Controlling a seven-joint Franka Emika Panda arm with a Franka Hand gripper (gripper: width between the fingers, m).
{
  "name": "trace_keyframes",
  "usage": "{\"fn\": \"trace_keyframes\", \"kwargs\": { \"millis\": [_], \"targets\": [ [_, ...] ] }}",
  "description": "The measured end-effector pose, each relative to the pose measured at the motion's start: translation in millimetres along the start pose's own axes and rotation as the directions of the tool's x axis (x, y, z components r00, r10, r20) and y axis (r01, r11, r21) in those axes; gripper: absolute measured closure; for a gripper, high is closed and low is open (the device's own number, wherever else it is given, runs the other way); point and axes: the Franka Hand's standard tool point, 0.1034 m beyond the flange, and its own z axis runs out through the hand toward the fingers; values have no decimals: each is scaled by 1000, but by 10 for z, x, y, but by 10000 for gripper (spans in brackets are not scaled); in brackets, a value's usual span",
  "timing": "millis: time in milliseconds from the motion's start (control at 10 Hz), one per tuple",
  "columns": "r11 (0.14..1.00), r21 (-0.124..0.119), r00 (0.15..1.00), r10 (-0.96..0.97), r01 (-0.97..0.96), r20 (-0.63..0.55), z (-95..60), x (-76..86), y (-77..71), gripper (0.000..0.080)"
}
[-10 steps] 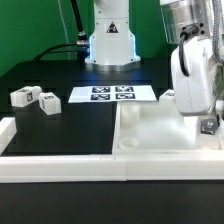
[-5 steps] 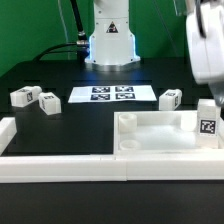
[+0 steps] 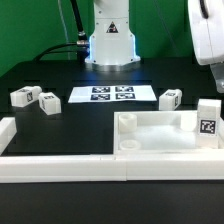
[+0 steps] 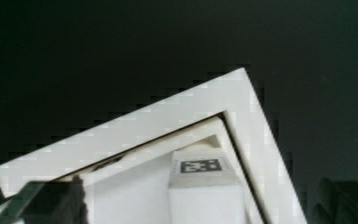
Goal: Assemble square table
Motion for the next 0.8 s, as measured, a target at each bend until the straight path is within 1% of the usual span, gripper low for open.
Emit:
{"fn": "trace_keyframes", "kwargs": {
  "millis": [200, 300, 400, 500, 600, 700, 800],
  "targets": [
    [1000, 2, 1000, -12, 12, 1, -10, -6, 2, 150],
    [997, 5, 997, -83, 83, 4, -83, -18, 67, 150],
    [993, -4, 993, -115, 115, 6, -161, -28, 200, 150],
    [980, -11, 981, -196, 196, 8, -238, -27, 325, 150],
    [953, -16, 954, -301, 301, 7, -285, -14, 391, 150],
    [939, -19, 939, -344, 344, 0, -277, -10, 409, 150],
    [902, -19, 902, -432, 432, 1, -272, -2, 403, 150]
  ]
}}
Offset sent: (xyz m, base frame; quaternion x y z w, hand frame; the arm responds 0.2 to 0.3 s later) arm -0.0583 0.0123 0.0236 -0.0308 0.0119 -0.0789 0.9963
